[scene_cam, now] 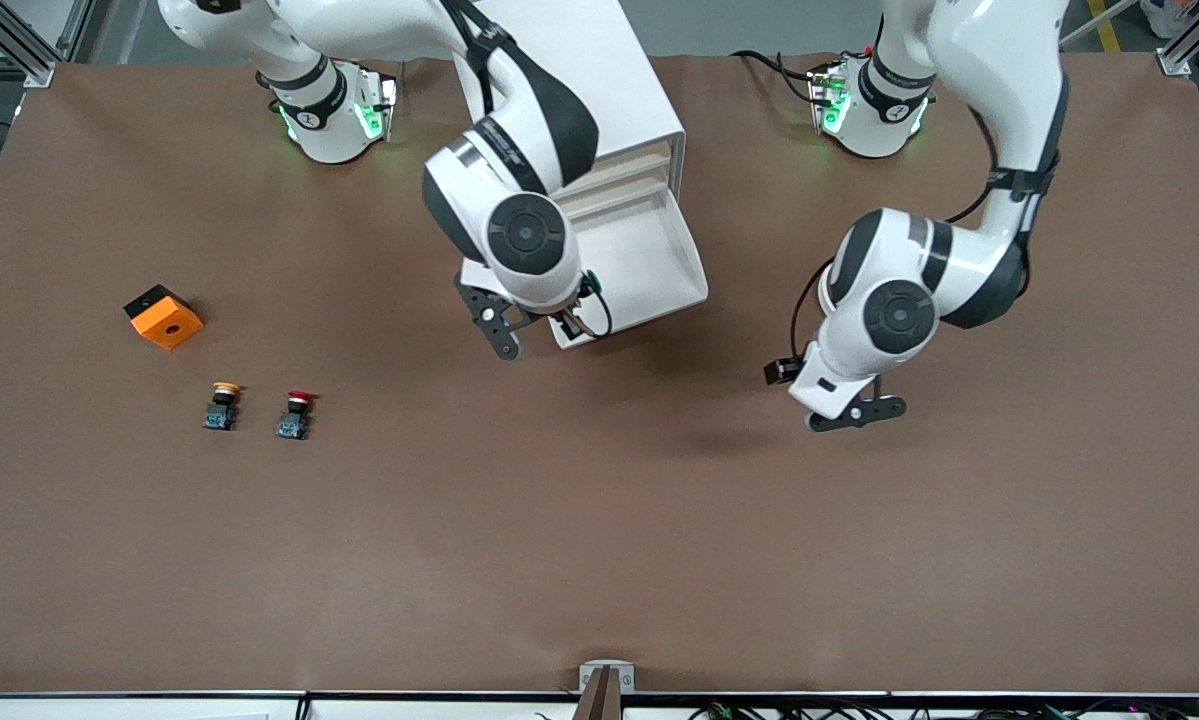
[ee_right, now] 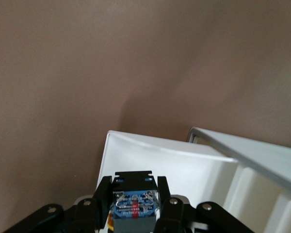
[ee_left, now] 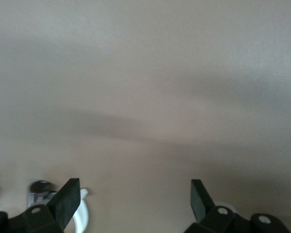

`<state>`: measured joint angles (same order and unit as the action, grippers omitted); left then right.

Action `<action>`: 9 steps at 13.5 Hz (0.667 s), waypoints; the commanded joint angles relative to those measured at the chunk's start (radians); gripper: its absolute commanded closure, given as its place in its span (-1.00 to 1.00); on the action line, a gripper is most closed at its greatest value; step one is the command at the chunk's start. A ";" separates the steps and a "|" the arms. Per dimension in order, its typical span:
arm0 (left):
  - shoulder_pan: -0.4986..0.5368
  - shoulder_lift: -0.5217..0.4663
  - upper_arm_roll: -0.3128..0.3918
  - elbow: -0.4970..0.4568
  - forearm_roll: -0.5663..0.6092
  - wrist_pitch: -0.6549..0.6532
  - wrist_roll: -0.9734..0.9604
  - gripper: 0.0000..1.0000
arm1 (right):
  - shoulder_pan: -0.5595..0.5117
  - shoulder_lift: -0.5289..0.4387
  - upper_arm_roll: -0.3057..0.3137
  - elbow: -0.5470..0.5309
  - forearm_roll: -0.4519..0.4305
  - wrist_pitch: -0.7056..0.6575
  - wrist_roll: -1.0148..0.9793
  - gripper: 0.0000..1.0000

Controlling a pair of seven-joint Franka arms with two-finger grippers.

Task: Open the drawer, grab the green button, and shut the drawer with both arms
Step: 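Lift the button with the right gripper while the left gripper pushes the drawer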

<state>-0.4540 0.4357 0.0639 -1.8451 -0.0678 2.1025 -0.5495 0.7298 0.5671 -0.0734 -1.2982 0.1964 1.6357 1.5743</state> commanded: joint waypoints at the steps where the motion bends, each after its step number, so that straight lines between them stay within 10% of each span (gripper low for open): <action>1: -0.005 0.049 -0.032 0.009 -0.012 0.024 -0.053 -1.00 | -0.096 -0.047 0.006 -0.015 0.011 -0.077 -0.242 0.91; 9: -0.051 0.150 -0.164 0.035 -0.079 0.022 -0.322 -1.00 | -0.340 -0.064 0.004 -0.038 -0.133 -0.070 -0.963 0.83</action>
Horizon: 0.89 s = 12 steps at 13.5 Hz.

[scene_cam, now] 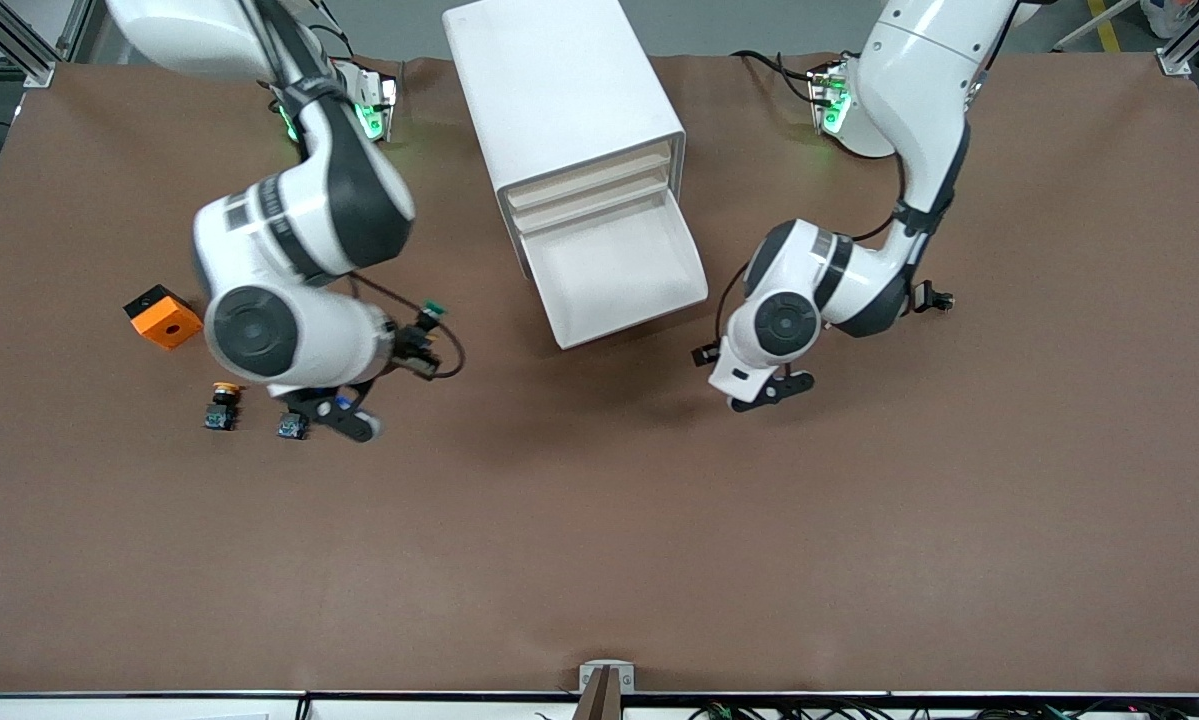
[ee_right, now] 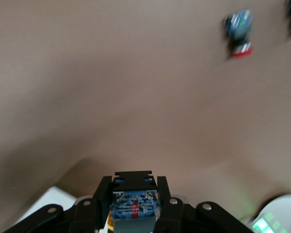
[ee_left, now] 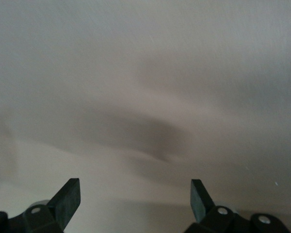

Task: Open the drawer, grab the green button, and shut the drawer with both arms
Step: 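Lift the button with the right gripper while the left gripper pushes the drawer, then shut the drawer with the left gripper while the right gripper carries the button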

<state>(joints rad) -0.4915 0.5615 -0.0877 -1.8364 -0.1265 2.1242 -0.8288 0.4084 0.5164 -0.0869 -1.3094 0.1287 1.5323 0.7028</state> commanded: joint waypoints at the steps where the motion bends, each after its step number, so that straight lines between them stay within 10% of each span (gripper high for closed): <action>1: -0.022 0.024 -0.018 0.029 -0.022 0.000 -0.062 -1.00 | -0.039 -0.010 0.018 -0.039 -0.075 0.064 -0.145 0.79; 12: -0.101 0.024 -0.096 0.037 -0.088 -0.009 -0.090 -1.00 | -0.161 0.140 0.016 -0.151 -0.098 0.437 -0.497 0.76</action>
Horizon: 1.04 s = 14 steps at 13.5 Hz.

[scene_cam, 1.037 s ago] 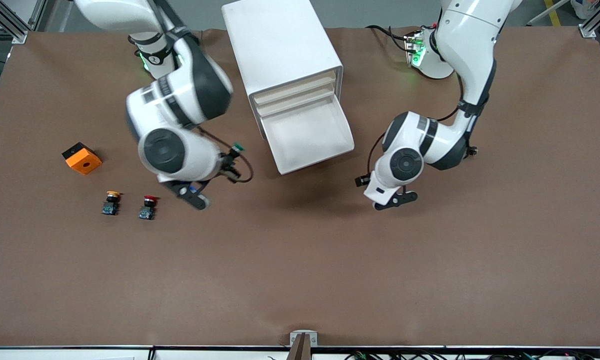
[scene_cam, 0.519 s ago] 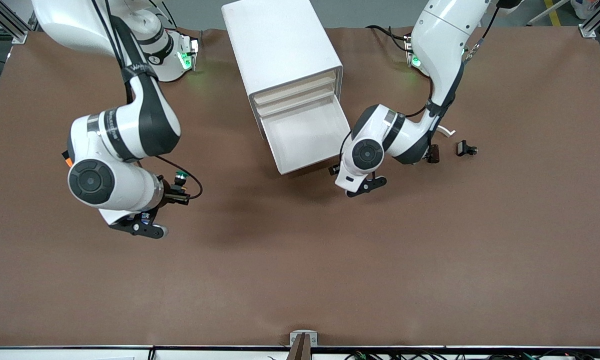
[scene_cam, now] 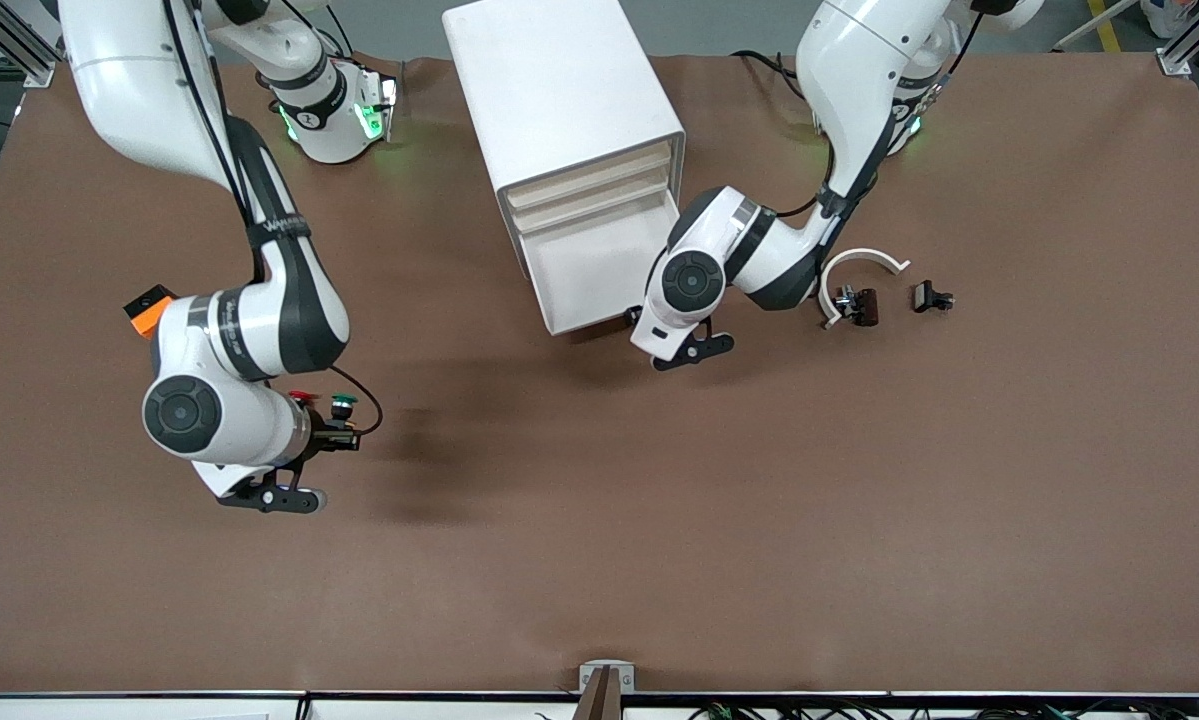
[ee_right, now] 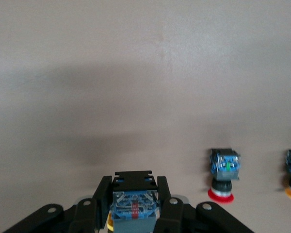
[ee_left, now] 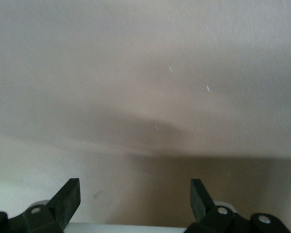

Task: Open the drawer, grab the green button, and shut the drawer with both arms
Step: 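Shut the drawer with the left gripper while the right gripper carries the button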

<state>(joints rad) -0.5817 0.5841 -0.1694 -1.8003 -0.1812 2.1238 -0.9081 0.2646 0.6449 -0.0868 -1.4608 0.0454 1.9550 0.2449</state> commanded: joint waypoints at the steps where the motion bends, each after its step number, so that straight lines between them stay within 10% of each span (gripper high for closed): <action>1: -0.016 0.000 -0.021 -0.001 -0.038 -0.018 -0.026 -1.00 | -0.018 0.013 0.016 -0.024 -0.015 0.034 -0.042 0.77; 14: -0.039 0.017 -0.157 -0.001 -0.095 -0.134 -0.184 -1.00 | -0.030 0.050 0.016 -0.182 -0.015 0.218 -0.095 0.71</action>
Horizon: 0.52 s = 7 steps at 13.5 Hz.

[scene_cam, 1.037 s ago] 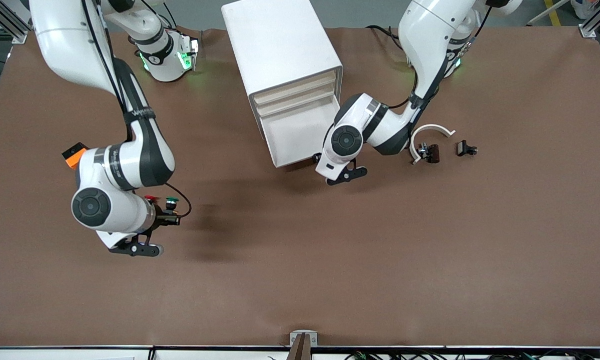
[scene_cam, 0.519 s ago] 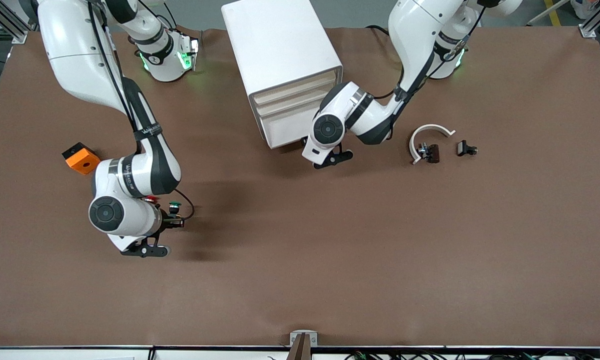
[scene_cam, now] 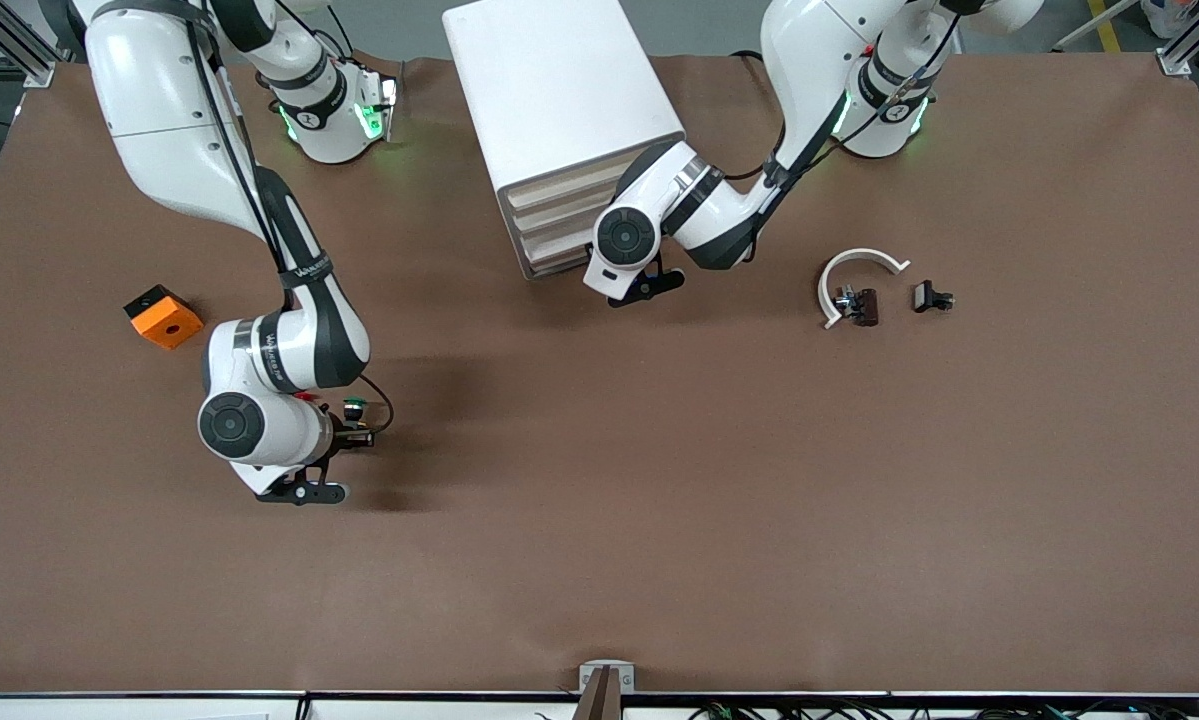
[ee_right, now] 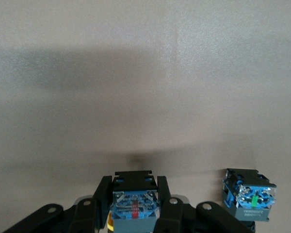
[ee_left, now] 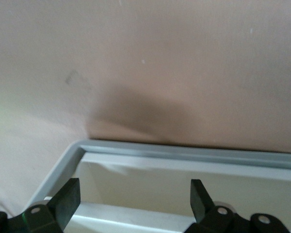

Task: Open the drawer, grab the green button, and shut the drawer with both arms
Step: 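Shut the drawer with the left gripper while the right gripper carries the button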

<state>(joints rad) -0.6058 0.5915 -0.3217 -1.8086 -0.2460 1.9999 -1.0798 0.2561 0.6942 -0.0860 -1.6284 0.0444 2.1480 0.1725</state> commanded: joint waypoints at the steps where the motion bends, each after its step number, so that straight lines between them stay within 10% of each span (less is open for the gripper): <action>1: -0.017 0.010 -0.005 0.008 -0.032 -0.010 -0.014 -1.00 | -0.021 0.005 0.015 -0.016 -0.014 0.033 -0.033 0.70; 7: -0.017 0.007 -0.005 0.011 -0.049 -0.010 -0.017 -1.00 | -0.024 0.024 0.017 -0.018 -0.014 0.050 -0.034 0.62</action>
<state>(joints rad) -0.6200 0.5989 -0.3225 -1.8077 -0.2675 1.9995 -1.0811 0.2528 0.7141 -0.0860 -1.6434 0.0442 2.1815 0.1483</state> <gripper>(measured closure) 0.000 0.577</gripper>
